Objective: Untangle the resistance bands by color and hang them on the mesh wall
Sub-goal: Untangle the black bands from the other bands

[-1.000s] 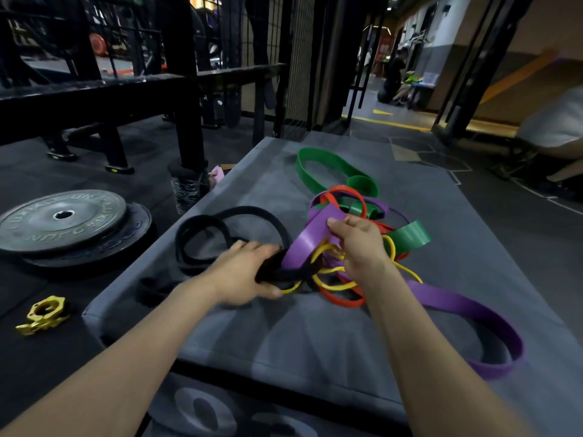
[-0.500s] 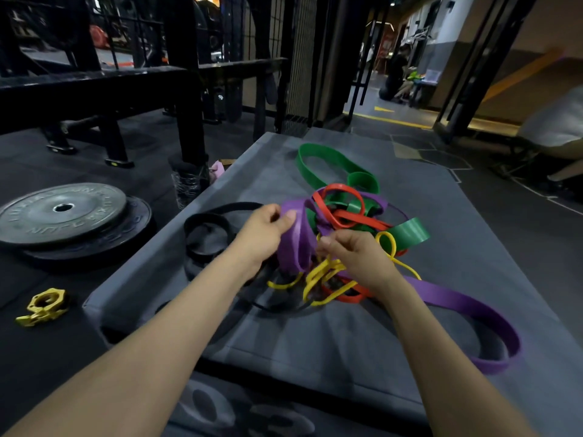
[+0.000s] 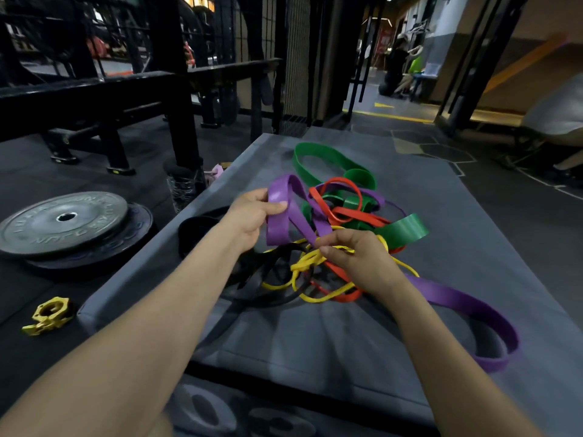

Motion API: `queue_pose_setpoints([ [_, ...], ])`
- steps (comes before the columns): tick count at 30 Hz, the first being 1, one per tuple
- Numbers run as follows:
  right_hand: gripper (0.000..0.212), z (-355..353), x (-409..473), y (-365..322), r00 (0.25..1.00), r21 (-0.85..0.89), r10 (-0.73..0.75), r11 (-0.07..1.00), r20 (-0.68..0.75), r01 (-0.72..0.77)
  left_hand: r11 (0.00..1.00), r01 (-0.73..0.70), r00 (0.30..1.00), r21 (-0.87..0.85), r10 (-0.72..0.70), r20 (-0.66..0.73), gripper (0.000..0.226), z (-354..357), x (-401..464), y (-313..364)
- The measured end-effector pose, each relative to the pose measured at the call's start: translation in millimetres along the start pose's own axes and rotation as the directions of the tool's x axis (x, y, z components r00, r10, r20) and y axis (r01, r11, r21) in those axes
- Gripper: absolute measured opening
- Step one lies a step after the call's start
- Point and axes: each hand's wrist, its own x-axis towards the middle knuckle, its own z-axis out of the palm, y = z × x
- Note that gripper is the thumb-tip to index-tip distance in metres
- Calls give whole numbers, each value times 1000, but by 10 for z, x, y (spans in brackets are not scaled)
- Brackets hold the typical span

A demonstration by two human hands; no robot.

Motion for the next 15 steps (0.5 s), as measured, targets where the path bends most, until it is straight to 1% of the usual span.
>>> queue_pose_setpoints([
  [3,9,33,26,63,999,-71,17,997,31,-15,982,-85,995,169,92,-30,24,125,116,-1],
  [4,10,57,34,79,999,-100,22,995,44,-17,978,-104,993,182,113,-42,27,185,177,21],
  [6,12,94,39,83,996,-135,11,991,86,1,987,-111,989,118,122,-86,32,315,312,68],
  [7,13,109,43,83,994,-151,-4,988,106,20,984,-124,984,125,138,-113,31,372,380,76],
  [8,13,118,49,85,993,-171,-15,985,118,35,973,-136,977,187,163,-136,30,422,418,68],
  [10,12,110,66,96,994,-203,-15,978,108,37,922,-116,980,368,167,-108,28,450,467,-77],
  [11,13,98,78,105,995,-214,-11,976,95,31,884,-86,988,459,136,-79,27,419,454,-197],
  [13,13,74,99,132,998,-220,4,975,67,11,775,-5,999,632,33,-33,19,284,334,-409],
  [14,12,69,110,148,998,-220,19,976,56,-6,726,15,1000,687,1,-22,16,211,261,-480],
  [15,12,65,114,153,998,-221,31,975,47,-19,697,0,1000,717,3,-3,15,139,199,-515],
])
